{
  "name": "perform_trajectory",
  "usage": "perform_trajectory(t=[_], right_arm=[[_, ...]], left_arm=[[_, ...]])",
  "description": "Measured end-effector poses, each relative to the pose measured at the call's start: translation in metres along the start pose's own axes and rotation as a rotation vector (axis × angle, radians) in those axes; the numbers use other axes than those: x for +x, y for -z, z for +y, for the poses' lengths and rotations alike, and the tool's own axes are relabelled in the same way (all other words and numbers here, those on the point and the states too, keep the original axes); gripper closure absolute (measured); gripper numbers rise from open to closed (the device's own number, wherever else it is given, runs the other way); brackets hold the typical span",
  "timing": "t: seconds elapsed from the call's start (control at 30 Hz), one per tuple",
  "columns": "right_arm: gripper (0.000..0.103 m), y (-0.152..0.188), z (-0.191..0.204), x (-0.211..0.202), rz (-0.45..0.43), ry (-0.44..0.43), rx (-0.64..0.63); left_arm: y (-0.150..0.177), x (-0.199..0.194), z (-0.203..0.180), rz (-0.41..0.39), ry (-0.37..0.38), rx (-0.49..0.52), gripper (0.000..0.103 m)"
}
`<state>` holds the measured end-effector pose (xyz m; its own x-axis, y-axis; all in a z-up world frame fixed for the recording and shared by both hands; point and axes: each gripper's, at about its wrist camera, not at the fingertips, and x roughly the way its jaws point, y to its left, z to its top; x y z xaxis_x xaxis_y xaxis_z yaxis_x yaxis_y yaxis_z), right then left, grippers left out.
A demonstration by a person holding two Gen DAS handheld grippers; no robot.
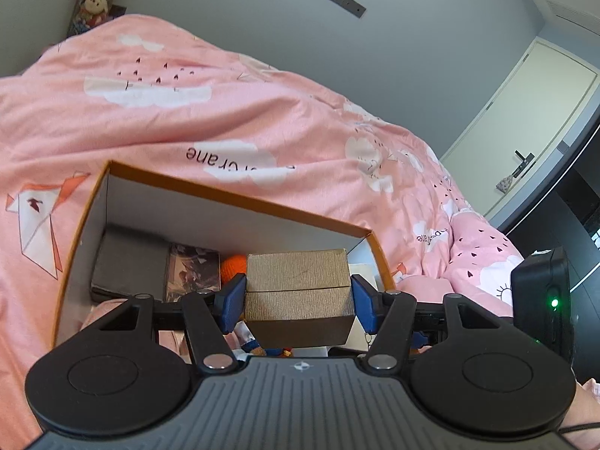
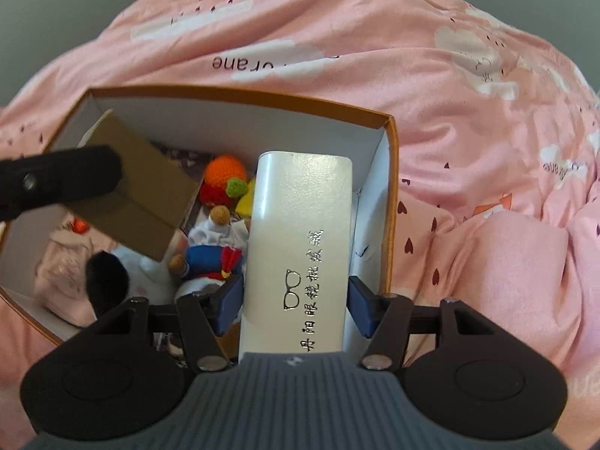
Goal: Organize objects
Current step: 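Carry the gold box and white box over the orange box, then lower the gold box into the box corner with the left tool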
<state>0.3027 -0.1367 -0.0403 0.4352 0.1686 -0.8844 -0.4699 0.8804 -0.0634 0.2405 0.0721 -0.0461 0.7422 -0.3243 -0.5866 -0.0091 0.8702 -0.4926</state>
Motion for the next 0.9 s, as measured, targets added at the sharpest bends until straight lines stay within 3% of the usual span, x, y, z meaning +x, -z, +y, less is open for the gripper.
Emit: perform_trajectory(t=[0.27, 0.63, 0.8, 0.9], right_arm=[[0.041, -0.008, 0.011, 0.025, 0.138, 0.063, -0.064], [0.045, -0.022, 0.012, 0.035, 0.284, 0.030, -0.154], [0.051, -0.029, 0.009, 0.027, 0.253, -0.070, -0.267], [0.054, -0.033, 0.012, 0.024, 0.186, -0.083, -0.384]], left_arm=[[0.000, 0.003, 0.015, 0.010, -0.005, -0.036, 0.036], [-0.005, 0.012, 0.015, 0.043, -0.012, -0.043, 0.036], [-0.011, 0.016, 0.012, 0.044, -0.027, -0.024, 0.036], [-0.016, 0.020, 0.010, 0.044, -0.038, -0.014, 0.036]])
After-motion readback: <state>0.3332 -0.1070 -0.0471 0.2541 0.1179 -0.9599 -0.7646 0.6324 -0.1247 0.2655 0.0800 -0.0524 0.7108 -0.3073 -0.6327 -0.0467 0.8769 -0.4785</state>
